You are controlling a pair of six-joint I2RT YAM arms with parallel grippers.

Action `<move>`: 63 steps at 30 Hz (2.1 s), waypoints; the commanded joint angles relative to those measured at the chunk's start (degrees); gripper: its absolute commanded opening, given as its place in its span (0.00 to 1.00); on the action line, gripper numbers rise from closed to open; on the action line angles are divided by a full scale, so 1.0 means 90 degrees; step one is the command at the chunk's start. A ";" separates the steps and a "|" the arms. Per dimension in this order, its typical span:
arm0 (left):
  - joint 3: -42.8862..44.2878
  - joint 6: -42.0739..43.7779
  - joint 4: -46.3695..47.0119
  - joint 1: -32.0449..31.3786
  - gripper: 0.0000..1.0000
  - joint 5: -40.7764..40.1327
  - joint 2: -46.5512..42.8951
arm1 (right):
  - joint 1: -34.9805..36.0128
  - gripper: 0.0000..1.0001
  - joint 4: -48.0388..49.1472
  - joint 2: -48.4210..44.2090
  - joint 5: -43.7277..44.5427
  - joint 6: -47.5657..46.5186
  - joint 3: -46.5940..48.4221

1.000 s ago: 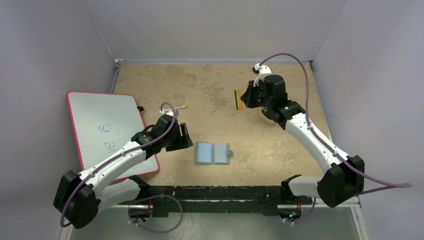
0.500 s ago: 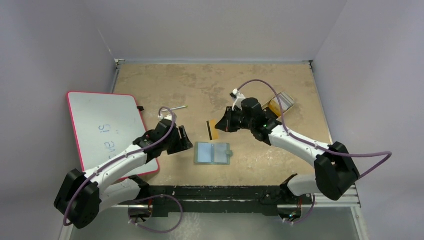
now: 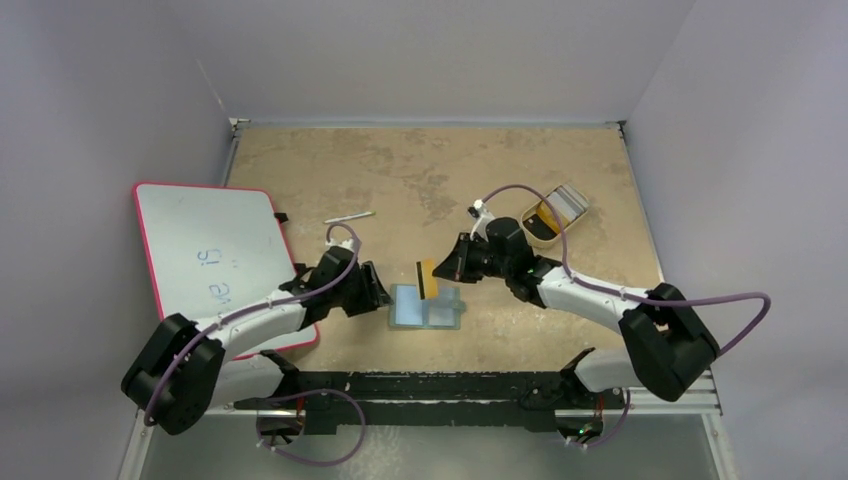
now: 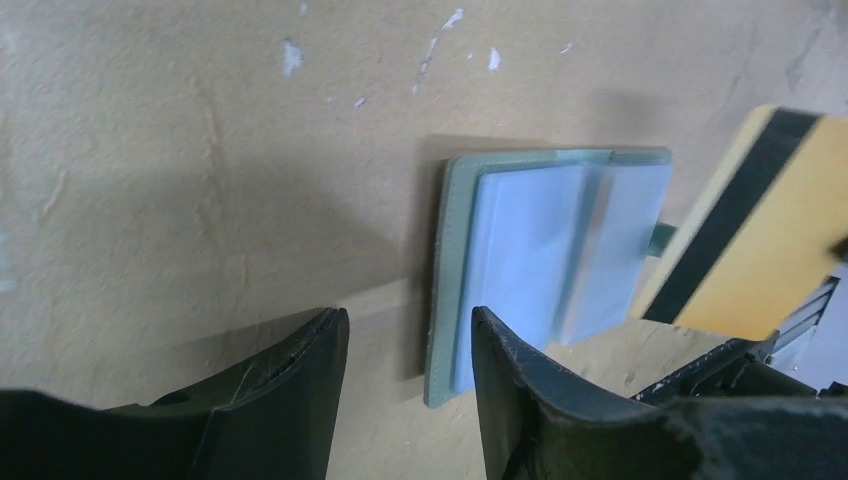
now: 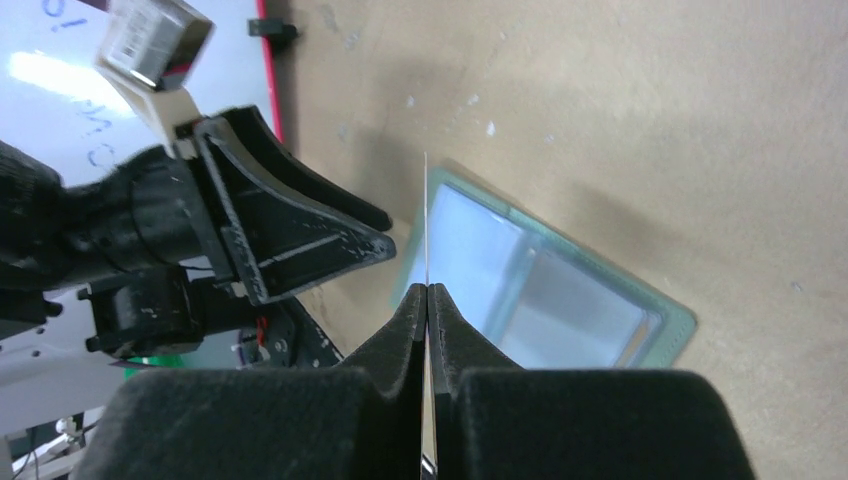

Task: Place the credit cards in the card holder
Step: Insert the credit card into the card holder.

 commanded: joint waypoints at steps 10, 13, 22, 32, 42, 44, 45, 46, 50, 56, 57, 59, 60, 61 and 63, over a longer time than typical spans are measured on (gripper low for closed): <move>-0.0256 -0.0188 0.1442 0.0043 0.25 0.0935 0.0545 | 0.0058 0.00 0.0557 -0.0277 0.0024 0.0380 -0.0941; -0.0289 -0.0206 0.1450 0.0042 0.11 0.0930 0.0502 | 0.0049 0.00 0.0868 -0.0148 -0.0016 0.0482 -0.1106; -0.0204 -0.0125 0.1292 0.0042 0.00 0.0874 0.0551 | 0.0051 0.00 0.1697 0.0583 -0.0323 0.0954 -0.1389; -0.0136 -0.0112 0.1065 0.0042 0.00 0.0773 0.0374 | 0.0052 0.00 0.1357 0.0276 0.0039 0.1091 -0.1454; -0.0162 -0.0151 0.1058 0.0042 0.00 0.0780 0.0383 | 0.0053 0.00 0.1103 0.0239 0.0164 0.1186 -0.1459; -0.0194 -0.0172 0.1059 0.0042 0.00 0.0776 0.0361 | 0.0054 0.00 0.1092 0.0341 0.0122 0.1181 -0.1445; -0.0203 -0.0187 0.1075 0.0042 0.00 0.0773 0.0341 | 0.0053 0.00 0.1080 0.0391 0.0088 0.1158 -0.1426; -0.0217 -0.0197 0.1086 0.0042 0.00 0.0768 0.0338 | 0.0055 0.00 0.1063 0.0431 0.0078 0.1148 -0.1414; -0.0203 -0.0200 0.1098 0.0043 0.00 0.0779 0.0343 | 0.0052 0.00 0.1140 0.0530 0.0030 0.1153 -0.1442; -0.0167 -0.0179 0.1078 0.0042 0.00 0.0780 0.0332 | 0.0062 0.00 0.1372 0.0908 -0.0126 0.1073 -0.1344; -0.0180 -0.0180 0.1072 0.0044 0.00 0.0780 0.0316 | 0.0069 0.00 0.1438 0.0976 -0.0166 0.1080 -0.1321; -0.0206 -0.0197 0.1075 0.0042 0.00 0.0770 0.0302 | 0.0067 0.00 0.1571 0.1083 -0.0204 0.1102 -0.1310; -0.0215 -0.0212 0.1078 0.0042 0.00 0.0774 0.0301 | 0.0063 0.00 0.1655 0.1116 -0.0218 0.1112 -0.1303; -0.0223 -0.0219 0.1086 0.0042 0.00 0.0774 0.0301 | 0.0062 0.00 0.1704 0.1133 -0.0228 0.1121 -0.1305; -0.0232 -0.0220 0.1087 0.0042 0.00 0.0765 0.0290 | 0.0067 0.00 0.1761 0.1154 -0.0197 0.1144 -0.1307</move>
